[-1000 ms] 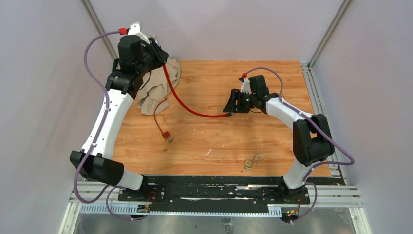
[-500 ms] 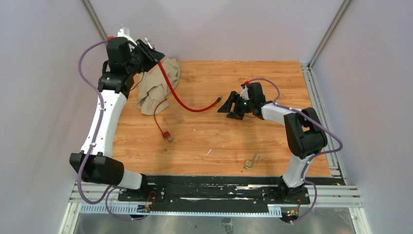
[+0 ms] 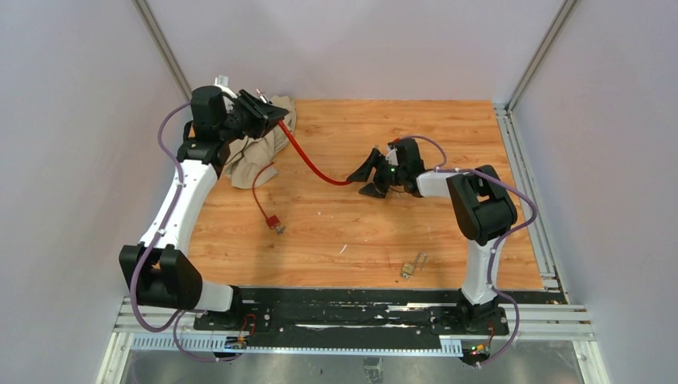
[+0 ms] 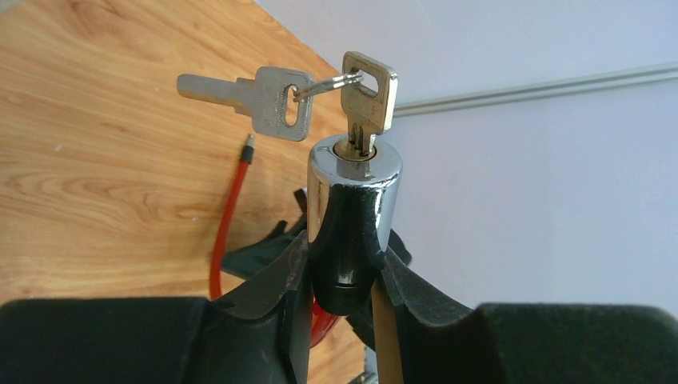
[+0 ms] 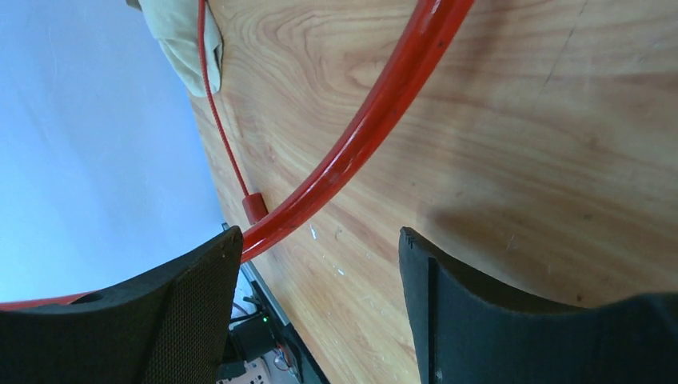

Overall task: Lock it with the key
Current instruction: Lock the lock.

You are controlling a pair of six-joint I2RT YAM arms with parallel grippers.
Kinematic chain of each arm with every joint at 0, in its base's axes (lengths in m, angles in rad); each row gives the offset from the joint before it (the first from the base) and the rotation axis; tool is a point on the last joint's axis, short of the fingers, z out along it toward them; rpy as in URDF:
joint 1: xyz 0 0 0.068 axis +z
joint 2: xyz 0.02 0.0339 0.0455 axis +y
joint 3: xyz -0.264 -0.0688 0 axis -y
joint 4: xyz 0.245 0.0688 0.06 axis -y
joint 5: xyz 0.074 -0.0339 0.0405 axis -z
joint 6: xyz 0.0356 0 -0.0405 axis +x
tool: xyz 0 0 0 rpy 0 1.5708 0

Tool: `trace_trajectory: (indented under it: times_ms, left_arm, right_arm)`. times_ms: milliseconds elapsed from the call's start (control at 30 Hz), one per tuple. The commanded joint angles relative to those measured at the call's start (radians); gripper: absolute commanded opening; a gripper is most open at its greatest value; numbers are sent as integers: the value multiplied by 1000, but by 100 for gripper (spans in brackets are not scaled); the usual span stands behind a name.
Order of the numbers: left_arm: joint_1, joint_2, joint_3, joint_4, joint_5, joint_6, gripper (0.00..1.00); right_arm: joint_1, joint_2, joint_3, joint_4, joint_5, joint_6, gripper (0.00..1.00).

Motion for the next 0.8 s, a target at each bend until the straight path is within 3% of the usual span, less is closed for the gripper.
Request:
trace_trajectory:
  times_ms: [0, 333, 767]
  left_arm:
    - [6, -65, -31, 154, 103, -99, 0]
    - [2, -100, -106, 232, 181, -197, 0]
    - [1, -118, -109, 191, 179, -141, 0]
  right_arm:
    - [-2, 61, 37, 50, -9, 53, 71]
    - [-22, 172, 151, 40, -39, 76, 69]
    - [-112, 206, 251, -130, 34, -61, 58]
